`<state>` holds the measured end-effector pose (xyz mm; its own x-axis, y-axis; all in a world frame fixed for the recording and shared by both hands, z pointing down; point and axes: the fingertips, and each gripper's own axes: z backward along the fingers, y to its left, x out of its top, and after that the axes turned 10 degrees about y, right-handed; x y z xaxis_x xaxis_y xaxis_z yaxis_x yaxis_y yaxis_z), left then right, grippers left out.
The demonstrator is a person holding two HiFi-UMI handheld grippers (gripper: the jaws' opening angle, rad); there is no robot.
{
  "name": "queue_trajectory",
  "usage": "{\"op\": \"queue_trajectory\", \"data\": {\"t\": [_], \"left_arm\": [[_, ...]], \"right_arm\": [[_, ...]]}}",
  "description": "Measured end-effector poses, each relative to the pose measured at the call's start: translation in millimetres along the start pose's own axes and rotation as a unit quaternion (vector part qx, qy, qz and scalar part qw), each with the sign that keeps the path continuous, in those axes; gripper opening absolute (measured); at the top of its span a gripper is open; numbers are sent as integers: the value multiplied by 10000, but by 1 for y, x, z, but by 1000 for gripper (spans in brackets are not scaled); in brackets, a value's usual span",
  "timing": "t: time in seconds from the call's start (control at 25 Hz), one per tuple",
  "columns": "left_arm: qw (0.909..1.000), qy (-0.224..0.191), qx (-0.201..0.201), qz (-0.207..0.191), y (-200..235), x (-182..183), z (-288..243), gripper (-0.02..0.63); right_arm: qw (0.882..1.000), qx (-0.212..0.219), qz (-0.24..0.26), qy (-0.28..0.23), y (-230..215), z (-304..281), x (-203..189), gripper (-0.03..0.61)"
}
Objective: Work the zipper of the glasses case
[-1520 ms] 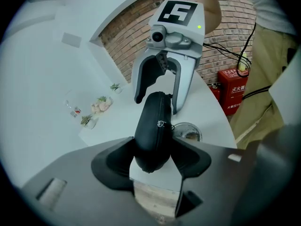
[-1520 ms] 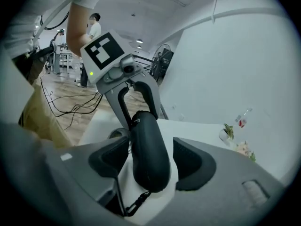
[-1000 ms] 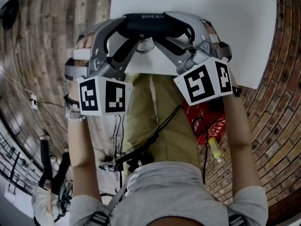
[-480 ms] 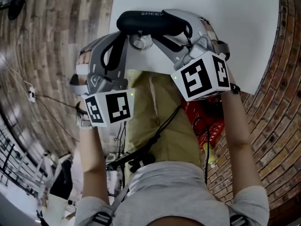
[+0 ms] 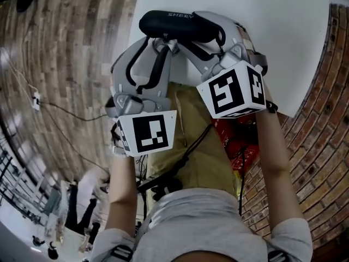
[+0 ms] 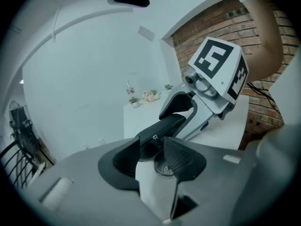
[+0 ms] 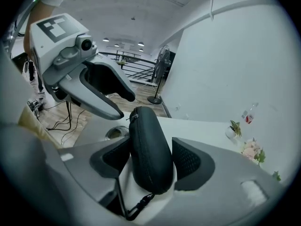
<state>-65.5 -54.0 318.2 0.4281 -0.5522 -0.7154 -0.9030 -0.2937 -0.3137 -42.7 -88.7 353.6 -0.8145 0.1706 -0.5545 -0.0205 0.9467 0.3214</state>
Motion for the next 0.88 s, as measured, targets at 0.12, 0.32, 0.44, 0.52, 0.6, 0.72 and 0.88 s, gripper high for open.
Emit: {"op": "queue_trajectory", "data": {"t": [0.12, 0.32, 0.44, 0.52, 0.6, 0.72, 0.88], "left_arm": [[9997, -84, 167, 170, -7, 7, -1, 169], [9983, -138, 422, 366, -7, 9, -3, 166], [9982, -147, 447, 371, -9, 8, -8, 166], [9980, -149, 487, 365, -10, 7, -11, 164], [9977, -169, 559, 353, -9, 7, -12, 150], [9968, -232, 659, 387, -6, 7, -13, 141], [9955, -230, 753, 536, -1, 3, -12, 133]], "right_arm": [[10000, 7, -27, -68, 1, 5, -5, 276], [9999, 10, -33, -133, 1, 8, -7, 276], [9999, 19, -34, -144, 2, 6, -5, 275], [9999, 24, -28, -147, 3, 5, -5, 275], [9999, 26, -26, -156, 4, 5, -4, 273], [9999, 33, -27, -160, 5, 4, -4, 273], [9999, 42, -33, -164, 4, 4, -3, 273]]}}
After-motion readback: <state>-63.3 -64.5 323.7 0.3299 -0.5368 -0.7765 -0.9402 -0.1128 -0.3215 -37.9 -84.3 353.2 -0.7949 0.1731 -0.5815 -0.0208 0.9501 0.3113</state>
